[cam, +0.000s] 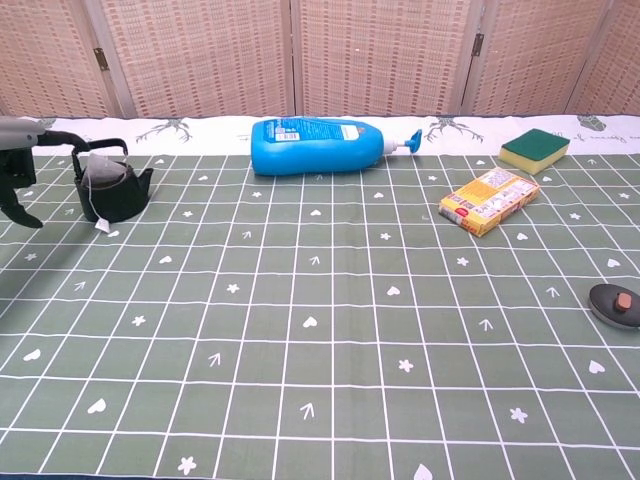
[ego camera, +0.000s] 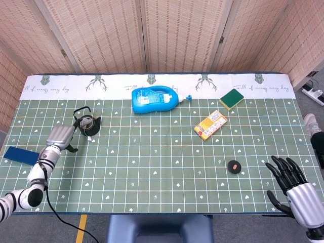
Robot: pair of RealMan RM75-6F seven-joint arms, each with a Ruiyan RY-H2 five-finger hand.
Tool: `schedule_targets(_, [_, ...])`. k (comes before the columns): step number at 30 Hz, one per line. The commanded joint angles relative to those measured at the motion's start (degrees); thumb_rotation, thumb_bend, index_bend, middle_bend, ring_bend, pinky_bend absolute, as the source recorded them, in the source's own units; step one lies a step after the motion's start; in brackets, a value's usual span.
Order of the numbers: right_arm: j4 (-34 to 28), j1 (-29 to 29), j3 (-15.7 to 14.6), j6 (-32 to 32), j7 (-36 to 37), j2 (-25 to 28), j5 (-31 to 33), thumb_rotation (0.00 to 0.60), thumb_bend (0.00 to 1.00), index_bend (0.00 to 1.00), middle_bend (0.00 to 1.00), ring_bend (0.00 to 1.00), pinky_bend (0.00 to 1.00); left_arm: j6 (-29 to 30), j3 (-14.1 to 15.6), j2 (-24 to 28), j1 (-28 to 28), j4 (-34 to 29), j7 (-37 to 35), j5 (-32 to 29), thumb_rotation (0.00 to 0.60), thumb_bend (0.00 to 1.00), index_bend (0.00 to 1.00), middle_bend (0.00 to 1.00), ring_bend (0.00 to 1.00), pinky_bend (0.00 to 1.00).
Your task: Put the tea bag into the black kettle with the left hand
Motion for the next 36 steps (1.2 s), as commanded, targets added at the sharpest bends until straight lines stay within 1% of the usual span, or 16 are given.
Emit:
schedule_targets(1, [-0.06, 0.05, 0.17, -0.03, 0.21, 0.06, 0.34, 0.600, 0.42, 0.00, 0.00, 0.00, 0.00, -0.78, 0.32, -0.81, -1.72, 1.66, 1.86, -2.56, 0.600, 0.20, 0.07, 1.00, 1.00, 1.00])
schedule_targets(4, [-0.15, -0.01, 0.25, -0.08, 0.25, 0.09, 0.72, 0.600, 0.42, 0.00, 0.00, 0.00, 0.00, -2.07, 0.85, -2.04, -2.63, 3.82, 2.43, -4.14, 0.600, 0.20, 0.07, 1.00, 1.00, 1.00])
schedule_targets(10, [-0.31, -0.08, 0.45, -0.12, 0.27, 0.11, 1.27, 0.600, 0.42, 0.00, 0.00, 0.00, 0.00, -4.19, 1.70, -4.02, -3.45, 7.80, 1.82, -4.89, 0.600, 0.20, 0.07, 1.00, 1.00, 1.00])
schedule_targets(16, [-0.52, -0.07, 0.66, -0.48, 0.03, 0.11, 1.94, 0.600, 0.42, 0.00, 0.00, 0.00, 0.00, -5.76, 2.53, -5.32, -3.67, 9.73, 0.49, -3.78, 0.600, 0.20, 0.08, 1.00, 1.00, 1.00])
schedule_targets(25, [-0.54, -0.07, 0.84, -0.68, 0.08, 0.15, 2.43, 0.600, 0.42, 0.00, 0.00, 0.00, 0.00, -6.29, 3.38, -6.98, -4.07, 11.40, -0.32, -2.00, 0.600, 0.20, 0.09, 1.00, 1.00, 1.00])
schedule_targets(36, [-0.77, 0.15, 1.17, -1.42, 0.52, 0.28, 3.48, 0.600, 0.42, 0.00, 0.00, 0.00, 0.00, -10.09, 4.19, -9.83, -5.09, 17.24, -1.57, -2.41, 0.600, 0.20, 0.10, 1.00, 1.00, 1.00])
